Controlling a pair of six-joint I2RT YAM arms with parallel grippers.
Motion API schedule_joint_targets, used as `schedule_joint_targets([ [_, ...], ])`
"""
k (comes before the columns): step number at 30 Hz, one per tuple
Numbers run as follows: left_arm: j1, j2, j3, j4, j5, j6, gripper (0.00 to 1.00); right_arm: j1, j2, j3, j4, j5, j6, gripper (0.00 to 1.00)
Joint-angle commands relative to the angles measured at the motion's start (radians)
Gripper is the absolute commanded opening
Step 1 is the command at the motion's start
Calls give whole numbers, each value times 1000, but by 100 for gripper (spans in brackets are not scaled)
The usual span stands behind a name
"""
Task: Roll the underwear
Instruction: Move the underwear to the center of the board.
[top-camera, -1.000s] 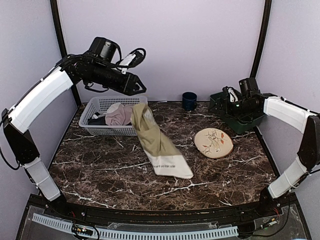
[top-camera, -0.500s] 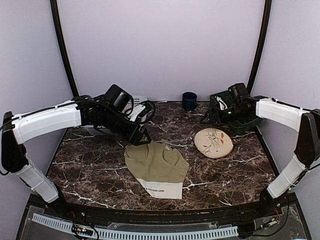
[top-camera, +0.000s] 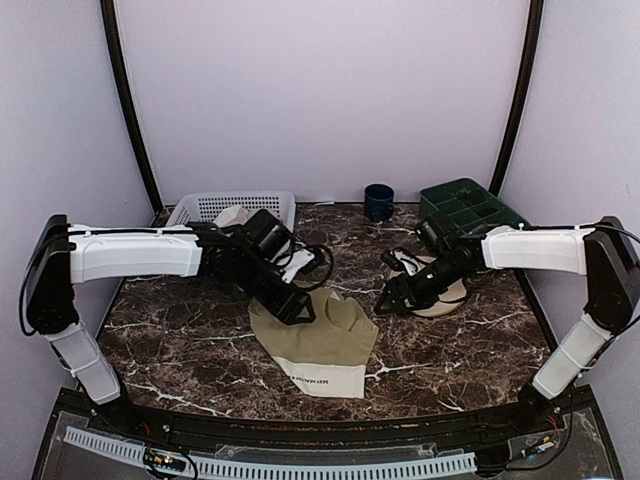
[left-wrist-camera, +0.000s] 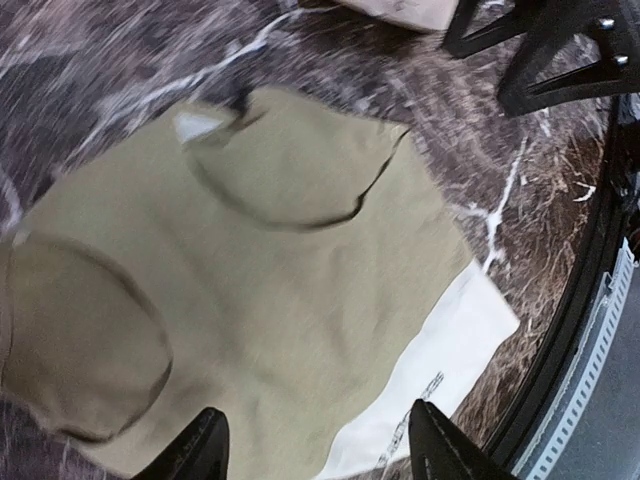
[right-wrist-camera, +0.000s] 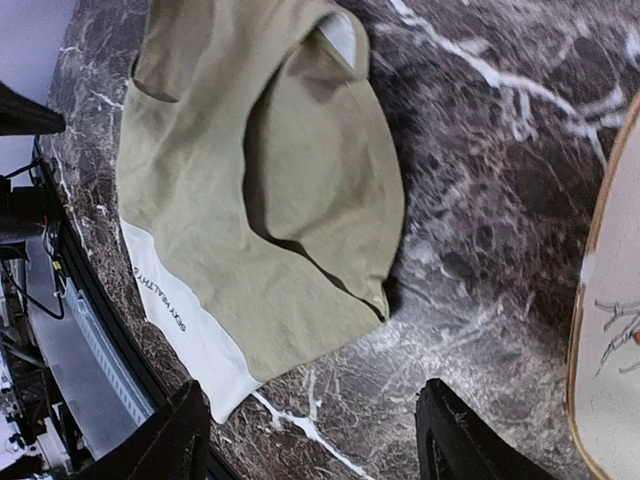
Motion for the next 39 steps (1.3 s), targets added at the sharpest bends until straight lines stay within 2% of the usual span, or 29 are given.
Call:
schedule_joint_targets([
  [1,-104,201,239,-38,76,227,62,-44,-94,-59,55,41,89,69],
  [4,-149,352,396,-115,47,305,57,-89,-156,-92,63,46,120,69],
  [7,-160,457,479,-178,21,328,51,-112,-217,-117,50,61,129,69],
  [10,-161,475,479,-166,6,354,50,-118,-262,-149,33,77,135,69],
  [13,-174,492,479,-179,-34,401,54,-130,-305,-187,27,81,144,70],
  [16,-202,515,495,-205,-65,442,55,-141,-337,-206,17,88,147,70],
  [20,-251,535,464,-163,-110,466,55,-151,-366,-224,2,98,145,70],
  [24,-276,649,561,-230,-122,455,47,-162,-392,-226,-18,120,143,70],
  [28,-282,790,783,-257,-47,392,40,-187,-422,-227,-27,152,149,70],
  [33,-227,865,1071,-157,51,119,37,-227,-438,-217,-33,183,160,70],
  [35,-184,798,1028,-97,67,29,38,-231,-439,-213,-34,183,157,70],
  [39,-96,575,737,25,-35,6,40,-232,-433,-208,-37,151,141,69],
])
